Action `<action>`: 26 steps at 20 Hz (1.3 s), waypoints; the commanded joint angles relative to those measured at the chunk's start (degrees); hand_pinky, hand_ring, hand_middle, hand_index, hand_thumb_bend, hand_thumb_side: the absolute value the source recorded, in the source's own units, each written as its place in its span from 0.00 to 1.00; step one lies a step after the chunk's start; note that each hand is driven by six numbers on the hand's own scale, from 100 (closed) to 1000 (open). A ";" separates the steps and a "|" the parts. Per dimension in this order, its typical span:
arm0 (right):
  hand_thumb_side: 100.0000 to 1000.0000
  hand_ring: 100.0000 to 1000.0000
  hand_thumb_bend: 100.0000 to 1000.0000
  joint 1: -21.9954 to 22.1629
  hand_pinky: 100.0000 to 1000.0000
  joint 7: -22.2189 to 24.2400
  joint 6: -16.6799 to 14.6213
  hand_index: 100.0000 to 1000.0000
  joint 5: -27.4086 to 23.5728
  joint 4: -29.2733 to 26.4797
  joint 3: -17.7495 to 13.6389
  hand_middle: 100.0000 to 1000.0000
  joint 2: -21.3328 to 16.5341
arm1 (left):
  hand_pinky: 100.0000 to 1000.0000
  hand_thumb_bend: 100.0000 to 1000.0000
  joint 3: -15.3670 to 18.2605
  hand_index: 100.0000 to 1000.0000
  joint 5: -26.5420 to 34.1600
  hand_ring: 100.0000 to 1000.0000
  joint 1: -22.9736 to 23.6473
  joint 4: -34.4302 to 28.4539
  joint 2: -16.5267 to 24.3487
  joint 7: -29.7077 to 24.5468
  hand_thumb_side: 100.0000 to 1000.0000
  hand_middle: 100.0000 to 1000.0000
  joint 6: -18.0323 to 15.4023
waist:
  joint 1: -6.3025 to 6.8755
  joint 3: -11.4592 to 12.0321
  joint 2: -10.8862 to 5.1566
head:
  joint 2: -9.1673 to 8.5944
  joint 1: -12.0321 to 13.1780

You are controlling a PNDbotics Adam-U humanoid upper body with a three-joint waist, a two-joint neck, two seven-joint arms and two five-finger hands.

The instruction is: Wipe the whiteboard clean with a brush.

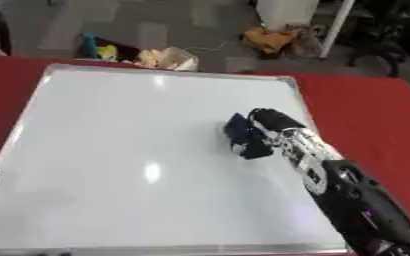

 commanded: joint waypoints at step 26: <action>0.52 0.63 0.00 4.01 0.83 -4.41 7.52 0.58 -2.02 9.84 -4.72 0.56 -2.18 | 0.50 0.73 0.11 0.65 -0.07 0.51 -0.34 -0.84 0.97 -0.08 1.00 0.58 -0.05 | 0.52 -1.29 -0.56 | -0.56 -0.47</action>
